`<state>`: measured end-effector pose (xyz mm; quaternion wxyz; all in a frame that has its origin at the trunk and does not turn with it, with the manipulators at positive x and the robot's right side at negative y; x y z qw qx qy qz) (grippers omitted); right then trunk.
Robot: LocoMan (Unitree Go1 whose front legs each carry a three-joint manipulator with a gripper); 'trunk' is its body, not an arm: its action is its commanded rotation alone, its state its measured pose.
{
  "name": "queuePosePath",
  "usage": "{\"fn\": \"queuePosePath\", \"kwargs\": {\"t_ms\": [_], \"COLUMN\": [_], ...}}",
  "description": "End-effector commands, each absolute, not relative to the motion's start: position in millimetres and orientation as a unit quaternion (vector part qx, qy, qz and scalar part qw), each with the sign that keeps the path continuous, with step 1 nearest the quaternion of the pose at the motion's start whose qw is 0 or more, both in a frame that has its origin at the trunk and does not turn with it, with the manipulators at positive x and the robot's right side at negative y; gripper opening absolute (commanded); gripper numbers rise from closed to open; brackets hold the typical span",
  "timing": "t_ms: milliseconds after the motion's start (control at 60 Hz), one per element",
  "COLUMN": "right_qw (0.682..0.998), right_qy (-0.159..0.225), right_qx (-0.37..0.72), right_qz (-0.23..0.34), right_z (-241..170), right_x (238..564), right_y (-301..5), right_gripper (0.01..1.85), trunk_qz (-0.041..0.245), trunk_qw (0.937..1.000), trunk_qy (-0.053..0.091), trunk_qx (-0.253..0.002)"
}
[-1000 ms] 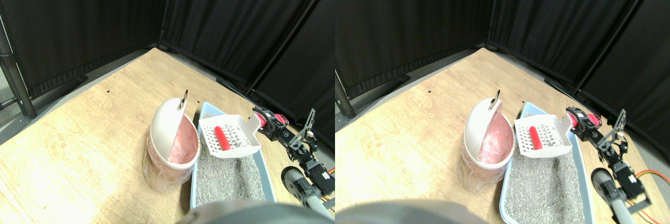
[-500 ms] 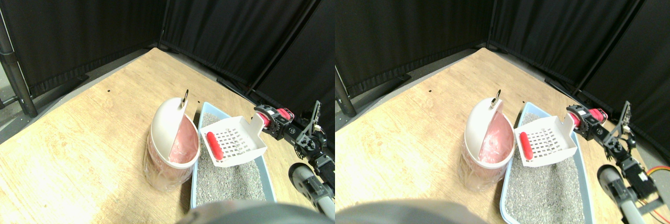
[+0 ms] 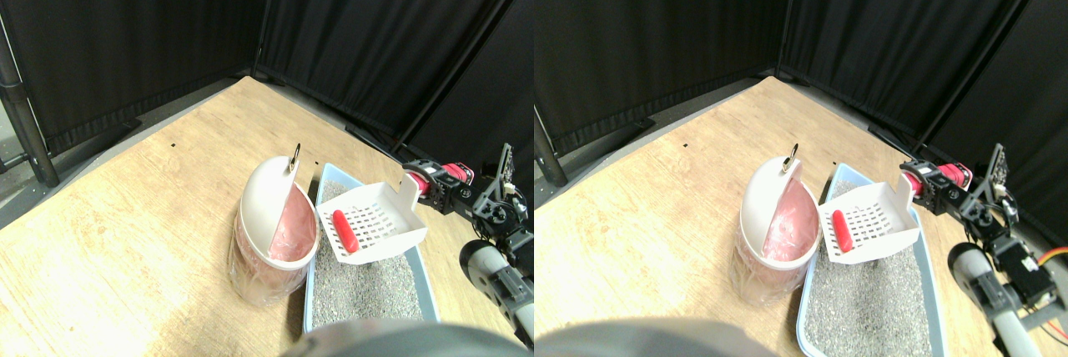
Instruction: Scoop (unimanual)
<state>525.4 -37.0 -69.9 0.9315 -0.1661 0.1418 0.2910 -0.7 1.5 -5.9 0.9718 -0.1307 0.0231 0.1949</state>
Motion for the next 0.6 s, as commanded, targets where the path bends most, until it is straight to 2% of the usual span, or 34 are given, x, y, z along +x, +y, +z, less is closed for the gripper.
{"fn": "queuePosePath", "kwargs": {"t_ms": [17, 33, 67, 100, 117, 150, 250, 267, 283, 317, 433, 500, 533, 583, 600], "right_qw": [0.931, 0.931, 0.931, 0.931, 0.93, 0.931, 0.93, 0.93, 0.929, 0.929, 0.93, 0.929, 0.929, 0.929, 0.928], "right_qy": [0.121, 0.121, 0.122, 0.12, 0.115, 0.117, 0.126, 0.133, 0.132, 0.133, 0.136, 0.137, 0.134, 0.128, 0.122], "right_qx": [-0.161, -0.161, -0.161, -0.161, -0.16, -0.16, -0.161, -0.162, -0.169, -0.169, -0.164, -0.161, -0.162, -0.166, -0.168], "right_qz": [0.305, 0.305, 0.304, 0.303, 0.309, 0.307, 0.304, 0.302, 0.301, 0.303, 0.3, 0.304, 0.304, 0.306, 0.309], "right_z": [-62.3, -62.3, -61.9, -61.9, -62.8, -62.7, -62.9, -63.5, -63.3, -63.9, -65.8, -66.2, -66.8, -66.8, -67.0], "right_x": [526.6, 526.6, 526.1, 526.3, 527.5, 527.6, 528.4, 529.5, 529.0, 529.6, 532.3, 533.8, 535.4, 535.8, 535.9], "right_y": [-27.7, -27.7, -26.9, -26.5, -26.5, -26.2, -24.7, -24.5, -23.9, -23.1, -21.6, -21.4, -20.9, -20.3, -19.9], "right_gripper": [0.3, 0.3, 0.09, 0.18, 0.09, 0.05, 0.05, 0.23, 0.05, 0.1, 0.05, 0.22, 0.08, 0.05, 0.17], "trunk_qz": [0.207, 0.208, 0.208, 0.208, 0.208, 0.208, 0.208, 0.208, 0.208, 0.208, 0.209, 0.209, 0.208, 0.209, 0.209], "trunk_qw": [0.9697, 0.9695, 0.9695, 0.9695, 0.9695, 0.9696, 0.9697, 0.9697, 0.9697, 0.9696, 0.9693, 0.9695, 0.9695, 0.9694, 0.9692], "trunk_qy": [0.02, 0.02, 0.02, 0.02, 0.02, 0.02, 0.02, 0.02, 0.02, 0.02, 0.021, 0.022, 0.022, 0.021, 0.022], "trunk_qx": [-0.128, -0.128, -0.128, -0.128, -0.128, -0.127, -0.126, -0.126, -0.126, -0.127, -0.127, -0.127, -0.127, -0.128, -0.128]}}
